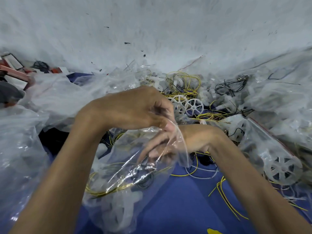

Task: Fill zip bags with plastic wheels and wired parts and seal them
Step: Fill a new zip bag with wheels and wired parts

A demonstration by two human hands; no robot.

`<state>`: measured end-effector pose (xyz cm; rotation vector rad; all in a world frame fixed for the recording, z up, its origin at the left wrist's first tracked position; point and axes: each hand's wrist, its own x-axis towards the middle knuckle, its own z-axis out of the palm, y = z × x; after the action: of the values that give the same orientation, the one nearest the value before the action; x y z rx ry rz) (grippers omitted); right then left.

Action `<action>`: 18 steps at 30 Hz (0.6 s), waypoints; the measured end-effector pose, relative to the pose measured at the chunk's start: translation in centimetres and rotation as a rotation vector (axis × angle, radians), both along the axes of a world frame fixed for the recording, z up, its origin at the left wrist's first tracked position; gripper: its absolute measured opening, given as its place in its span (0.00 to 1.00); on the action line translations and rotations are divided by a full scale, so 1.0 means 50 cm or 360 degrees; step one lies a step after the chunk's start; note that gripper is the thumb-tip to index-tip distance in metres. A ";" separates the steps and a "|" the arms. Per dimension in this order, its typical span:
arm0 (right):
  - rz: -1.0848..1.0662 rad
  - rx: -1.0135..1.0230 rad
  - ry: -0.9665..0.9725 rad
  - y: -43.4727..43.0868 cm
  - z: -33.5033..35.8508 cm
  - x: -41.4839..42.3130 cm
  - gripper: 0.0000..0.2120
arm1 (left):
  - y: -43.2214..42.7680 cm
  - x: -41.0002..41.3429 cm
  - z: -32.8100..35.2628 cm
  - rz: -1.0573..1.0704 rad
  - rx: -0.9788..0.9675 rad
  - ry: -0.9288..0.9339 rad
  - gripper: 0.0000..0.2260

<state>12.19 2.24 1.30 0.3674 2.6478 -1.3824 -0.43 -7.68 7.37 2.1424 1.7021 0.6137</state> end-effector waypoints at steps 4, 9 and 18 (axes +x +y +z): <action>-0.0056 -0.0173 0.0032 -0.009 0.010 -0.001 0.16 | -0.003 0.007 0.005 -0.0046 -0.0006 -0.0043 0.04; -0.0100 0.0731 -0.0032 -0.004 -0.033 0.009 0.22 | -0.009 0.010 0.006 -0.0040 -0.0023 -0.0048 0.06; 0.0260 0.0535 0.0043 0.018 0.048 0.003 0.07 | -0.010 -0.003 0.006 0.0026 -0.0035 -0.0011 0.06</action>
<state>12.35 3.12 3.67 0.1600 2.8581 -0.9019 -0.57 -8.20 7.67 2.1112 1.7167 0.6033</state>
